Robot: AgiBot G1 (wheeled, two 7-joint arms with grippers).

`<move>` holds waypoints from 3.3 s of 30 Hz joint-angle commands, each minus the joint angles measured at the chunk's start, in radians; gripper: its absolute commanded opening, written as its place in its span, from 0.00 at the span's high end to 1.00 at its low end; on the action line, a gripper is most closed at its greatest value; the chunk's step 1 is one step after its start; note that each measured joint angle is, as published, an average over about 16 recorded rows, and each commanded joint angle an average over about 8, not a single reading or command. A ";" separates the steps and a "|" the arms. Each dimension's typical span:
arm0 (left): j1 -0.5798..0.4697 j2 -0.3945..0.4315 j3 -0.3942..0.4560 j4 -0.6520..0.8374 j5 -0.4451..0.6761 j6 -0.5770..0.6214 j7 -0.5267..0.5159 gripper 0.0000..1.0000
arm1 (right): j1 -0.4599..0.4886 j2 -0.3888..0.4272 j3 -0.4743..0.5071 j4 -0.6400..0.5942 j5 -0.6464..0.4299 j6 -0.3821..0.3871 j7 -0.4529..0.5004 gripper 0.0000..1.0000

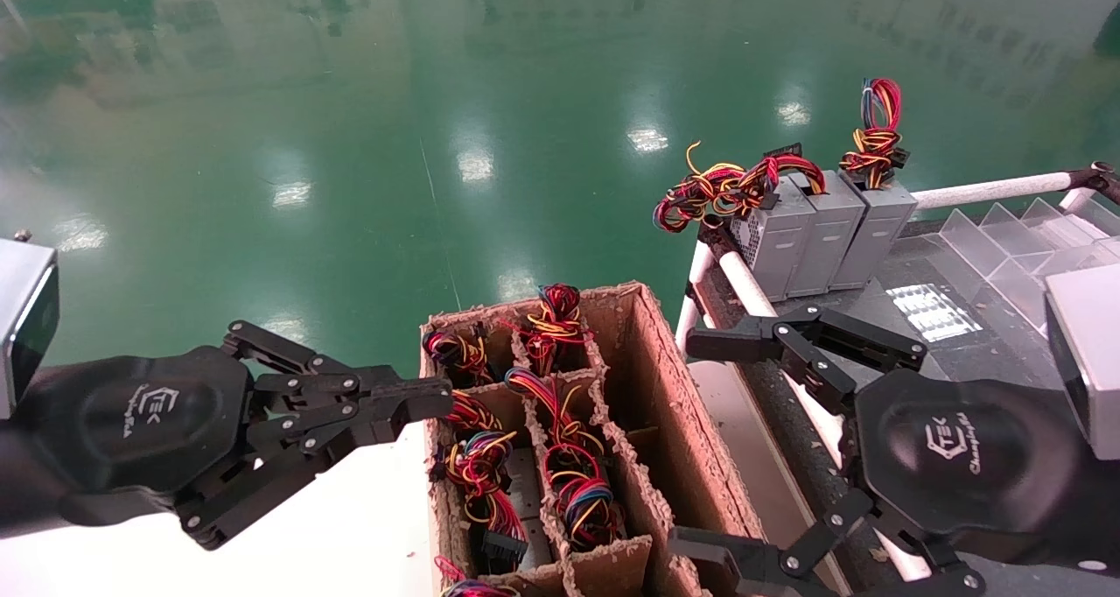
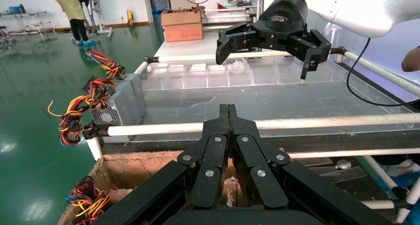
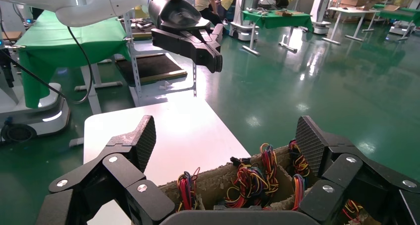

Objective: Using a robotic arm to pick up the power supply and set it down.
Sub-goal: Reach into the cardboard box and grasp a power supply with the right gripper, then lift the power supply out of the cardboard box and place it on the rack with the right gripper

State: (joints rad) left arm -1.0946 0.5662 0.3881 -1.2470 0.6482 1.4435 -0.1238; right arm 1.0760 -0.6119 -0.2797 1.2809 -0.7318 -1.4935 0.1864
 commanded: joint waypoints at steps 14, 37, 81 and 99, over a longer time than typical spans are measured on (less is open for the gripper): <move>0.000 0.000 0.000 0.000 0.000 0.000 0.000 0.00 | 0.007 -0.010 -0.051 -0.021 -0.121 0.055 0.025 0.00; 0.000 0.000 0.000 0.000 0.000 0.000 0.000 0.00 | 0.068 -0.299 -0.297 -0.103 -0.408 0.054 0.098 1.00; 0.000 0.000 0.000 0.000 0.000 0.000 0.000 0.00 | 0.005 -0.329 -0.258 -0.062 -0.383 0.153 0.030 1.00; 0.000 0.000 0.000 0.000 0.000 0.000 0.000 0.00 | -0.022 -0.166 -0.032 -0.155 -0.029 0.073 -0.015 1.00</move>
State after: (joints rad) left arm -1.0947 0.5662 0.3884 -1.2470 0.6480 1.4434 -0.1237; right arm 1.0593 -0.7792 -0.3134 1.1203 -0.7649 -1.4232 0.1692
